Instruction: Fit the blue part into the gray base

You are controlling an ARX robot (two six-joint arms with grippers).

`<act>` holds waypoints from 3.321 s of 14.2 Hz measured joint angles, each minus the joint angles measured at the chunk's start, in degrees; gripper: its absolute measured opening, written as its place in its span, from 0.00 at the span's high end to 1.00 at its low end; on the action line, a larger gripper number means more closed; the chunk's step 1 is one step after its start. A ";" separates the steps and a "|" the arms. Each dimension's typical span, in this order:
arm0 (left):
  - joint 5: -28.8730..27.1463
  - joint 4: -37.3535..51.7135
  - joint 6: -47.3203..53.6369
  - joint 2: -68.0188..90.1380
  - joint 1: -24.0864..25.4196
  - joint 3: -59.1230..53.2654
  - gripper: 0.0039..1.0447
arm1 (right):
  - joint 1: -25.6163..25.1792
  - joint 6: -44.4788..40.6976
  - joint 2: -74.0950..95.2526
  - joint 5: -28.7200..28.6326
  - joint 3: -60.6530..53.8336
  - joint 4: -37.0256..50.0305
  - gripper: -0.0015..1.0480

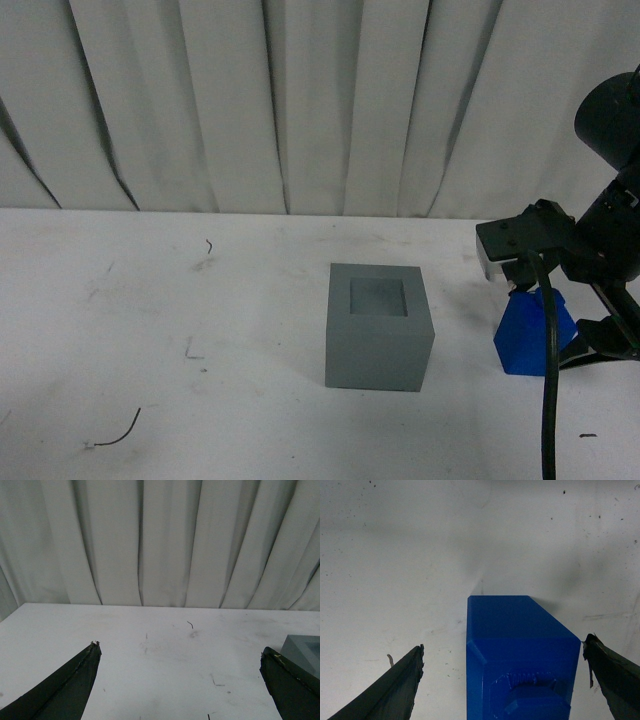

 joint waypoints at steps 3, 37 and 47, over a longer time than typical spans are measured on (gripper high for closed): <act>0.00 0.00 0.00 0.00 0.00 0.00 0.06 | -0.04 0.13 0.00 -0.07 0.24 -0.04 0.24; 0.02 0.00 0.00 0.00 0.00 0.00 0.06 | 16.70 11.47 0.33 -5.68 19.76 -17.09 0.55; 0.00 0.00 0.00 0.00 0.00 0.00 0.06 | 17.33 12.96 4.00 -3.37 25.09 -17.92 0.55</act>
